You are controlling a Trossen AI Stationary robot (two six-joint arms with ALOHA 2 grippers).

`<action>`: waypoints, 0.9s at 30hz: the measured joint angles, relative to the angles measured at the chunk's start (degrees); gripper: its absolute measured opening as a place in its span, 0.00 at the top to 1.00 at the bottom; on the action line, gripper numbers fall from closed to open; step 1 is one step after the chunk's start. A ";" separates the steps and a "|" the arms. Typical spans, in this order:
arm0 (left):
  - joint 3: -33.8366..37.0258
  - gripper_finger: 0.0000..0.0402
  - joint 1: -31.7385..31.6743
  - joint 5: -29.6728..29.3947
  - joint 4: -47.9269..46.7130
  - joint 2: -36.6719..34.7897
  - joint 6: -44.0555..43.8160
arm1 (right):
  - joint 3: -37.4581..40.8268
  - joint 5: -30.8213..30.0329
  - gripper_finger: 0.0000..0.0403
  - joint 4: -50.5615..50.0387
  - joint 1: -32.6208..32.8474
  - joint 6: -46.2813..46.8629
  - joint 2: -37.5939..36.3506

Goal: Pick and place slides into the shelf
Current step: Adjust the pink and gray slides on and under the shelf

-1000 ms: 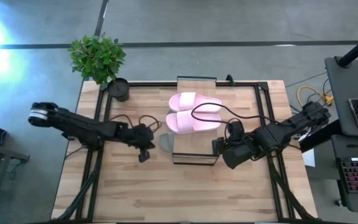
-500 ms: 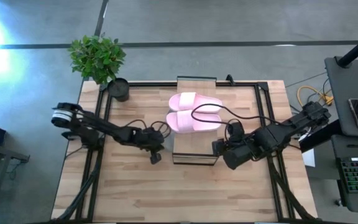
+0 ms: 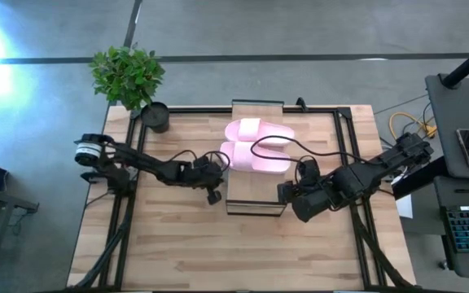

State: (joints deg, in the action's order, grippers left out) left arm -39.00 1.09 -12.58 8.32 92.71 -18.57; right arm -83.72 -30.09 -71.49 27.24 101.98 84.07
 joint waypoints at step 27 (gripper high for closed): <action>6.62 1.00 -23.88 14.52 0.99 -11.66 -32.01 | 0.70 -9.14 0.44 -8.44 13.63 24.60 0.55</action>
State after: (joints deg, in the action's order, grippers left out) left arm -32.39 -22.79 1.95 9.32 81.04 -50.58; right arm -83.02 -39.22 -79.93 40.88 126.58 84.62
